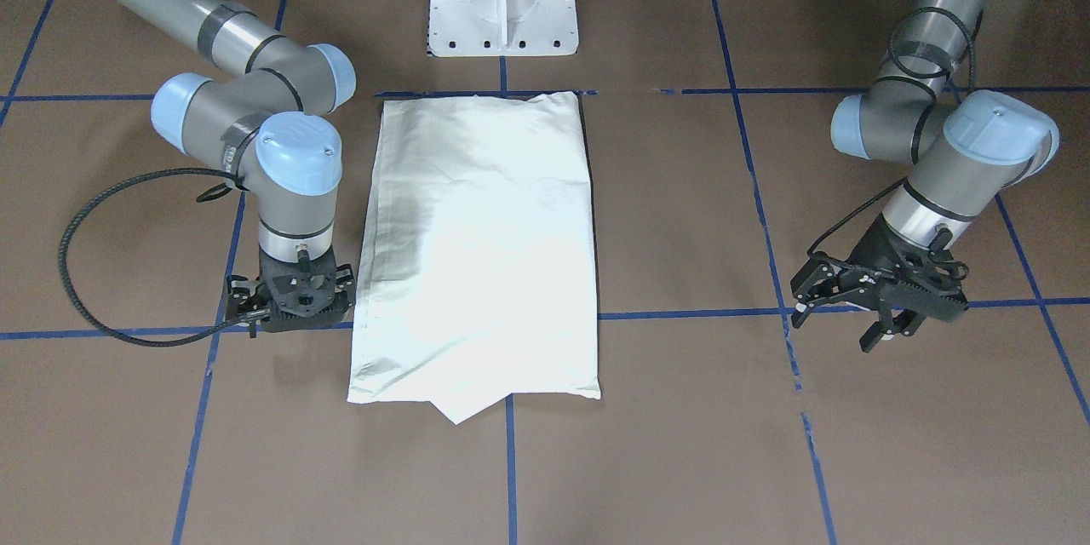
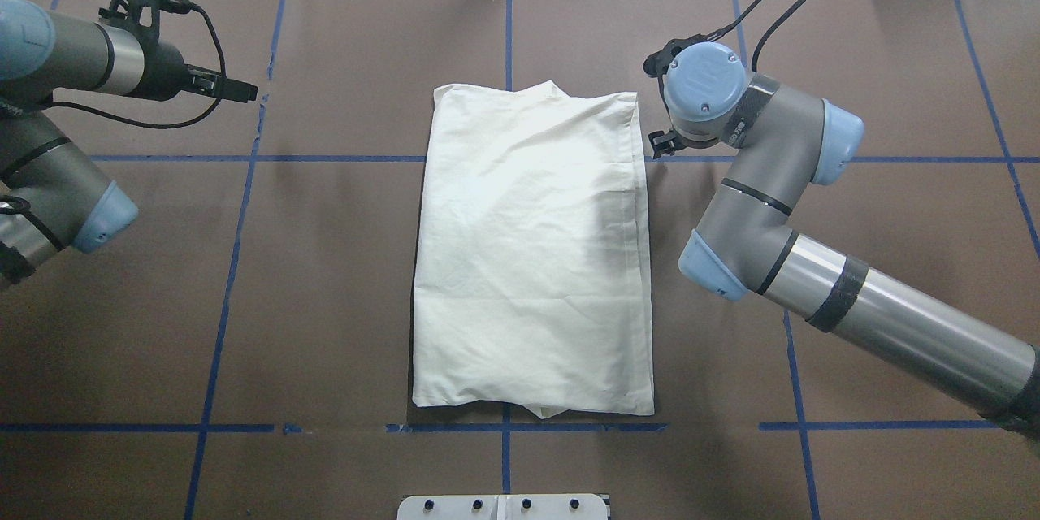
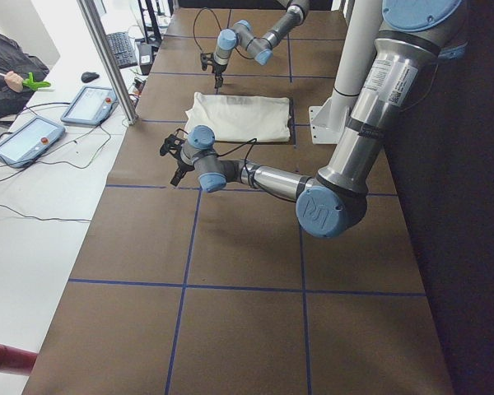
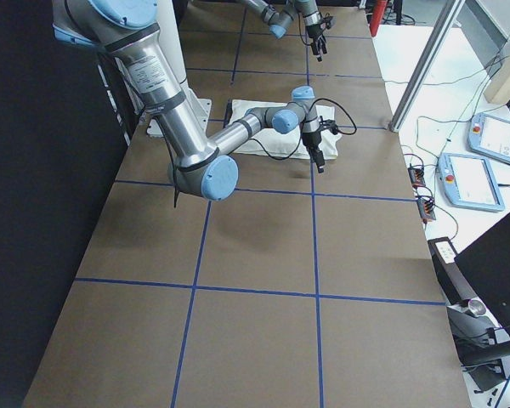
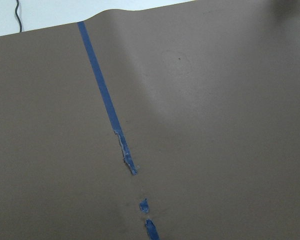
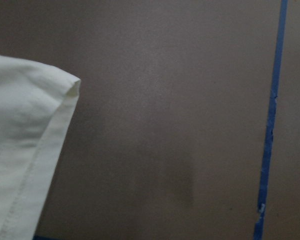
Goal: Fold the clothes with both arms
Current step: 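Raise the right gripper off the shirt while moving the left gripper inward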
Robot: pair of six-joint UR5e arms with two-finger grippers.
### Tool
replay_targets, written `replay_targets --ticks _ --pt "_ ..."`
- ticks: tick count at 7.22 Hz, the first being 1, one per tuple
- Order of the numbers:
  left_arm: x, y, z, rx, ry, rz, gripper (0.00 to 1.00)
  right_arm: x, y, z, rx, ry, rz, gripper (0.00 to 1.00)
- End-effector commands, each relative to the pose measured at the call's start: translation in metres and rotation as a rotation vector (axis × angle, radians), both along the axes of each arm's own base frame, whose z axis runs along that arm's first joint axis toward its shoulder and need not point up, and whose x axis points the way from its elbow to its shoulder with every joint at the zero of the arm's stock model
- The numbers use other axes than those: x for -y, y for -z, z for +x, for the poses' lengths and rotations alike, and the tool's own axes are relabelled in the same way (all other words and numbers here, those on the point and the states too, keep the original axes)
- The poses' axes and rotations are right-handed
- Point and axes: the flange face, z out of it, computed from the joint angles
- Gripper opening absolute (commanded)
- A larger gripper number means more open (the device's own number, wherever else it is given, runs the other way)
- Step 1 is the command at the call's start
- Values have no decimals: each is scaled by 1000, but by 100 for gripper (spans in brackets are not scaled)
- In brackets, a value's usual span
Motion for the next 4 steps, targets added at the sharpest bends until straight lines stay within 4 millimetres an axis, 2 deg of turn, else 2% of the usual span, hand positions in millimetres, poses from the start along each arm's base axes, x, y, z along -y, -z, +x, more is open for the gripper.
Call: replay_targets --ticks 1,2,3,4 --pt "-2 14 -1 -40 22 -22 100 4 27 23 159 14 12 100" --pt "-15 37 7 -99 31 -45 100 -8 22 27 310 -35 0 100" --pt "-37 62 29 -161 23 -75 100 -25 14 32 454 -80 -1 100" --pt "-70 82 44 -226 6 -116 100 -49 11 37 561 -138 -51 100"
